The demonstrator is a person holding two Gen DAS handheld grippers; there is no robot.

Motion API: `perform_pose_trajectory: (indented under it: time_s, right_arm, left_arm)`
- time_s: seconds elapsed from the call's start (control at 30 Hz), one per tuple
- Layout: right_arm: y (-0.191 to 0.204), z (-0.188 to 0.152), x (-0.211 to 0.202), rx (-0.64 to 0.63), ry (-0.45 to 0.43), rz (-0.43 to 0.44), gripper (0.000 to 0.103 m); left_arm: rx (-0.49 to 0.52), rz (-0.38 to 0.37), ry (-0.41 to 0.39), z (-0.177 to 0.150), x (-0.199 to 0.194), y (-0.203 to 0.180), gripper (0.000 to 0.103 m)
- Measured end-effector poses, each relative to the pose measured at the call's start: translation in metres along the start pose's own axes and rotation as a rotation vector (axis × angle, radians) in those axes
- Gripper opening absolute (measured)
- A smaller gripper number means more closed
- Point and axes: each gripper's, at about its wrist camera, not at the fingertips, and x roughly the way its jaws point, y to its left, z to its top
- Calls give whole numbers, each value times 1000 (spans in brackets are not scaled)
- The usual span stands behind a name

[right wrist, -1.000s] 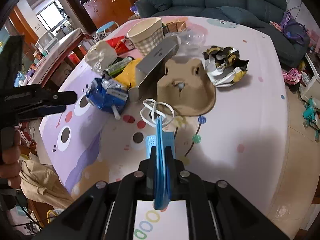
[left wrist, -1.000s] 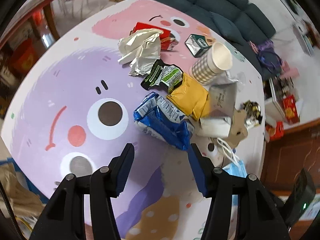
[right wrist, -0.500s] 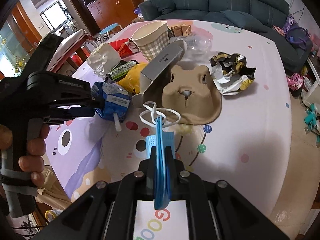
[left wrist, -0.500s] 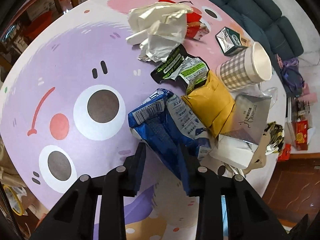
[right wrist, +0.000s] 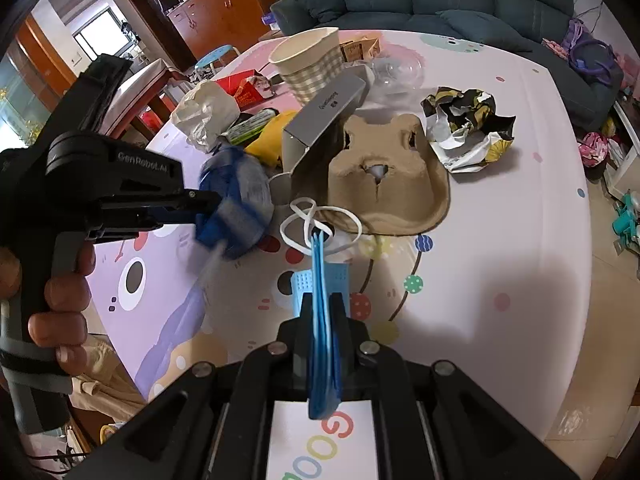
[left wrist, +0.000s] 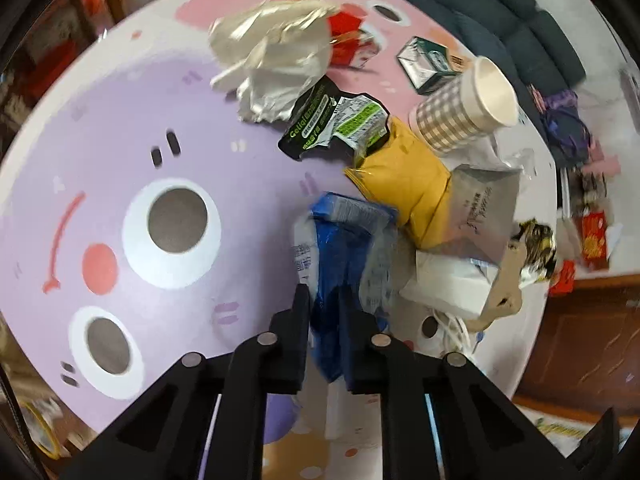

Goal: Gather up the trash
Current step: 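Grasp the blue chip bag with the left gripper while the right gripper holds the mask, then carry the chip bag and mask over the trash bin with both grippers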

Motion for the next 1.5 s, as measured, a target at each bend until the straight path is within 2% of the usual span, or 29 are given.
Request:
perform_pose_trajectory:
  time_s: [0.23, 0.37, 0.57, 0.87, 1.07, 1.33, 1.5]
  right_arm:
    - [10, -8, -5, 25, -9, -14, 6]
    - [23, -17, -9, 41, -10, -27, 6]
    - [54, -38, -14, 95, -22, -54, 6]
    - [135, -94, -26, 257, -72, -80, 6]
    - [185, -143, -33, 353, -99, -110, 6]
    - [220, -193, -40, 410, -59, -148, 6]
    - [217, -224, -28, 451, -3, -153, 6]
  left_arm:
    - [109, 31, 33, -25, -12, 15, 11]
    - [155, 25, 71, -41, -25, 43, 11]
    - [293, 23, 105, -62, -47, 82, 11]
    - [487, -29, 104, -92, -91, 138, 11]
    - [597, -50, 135, -122, -111, 181, 11]
    - [663, -52, 235, -168, -111, 210, 11]
    - [680, -32, 323, -203, -83, 220, 11]
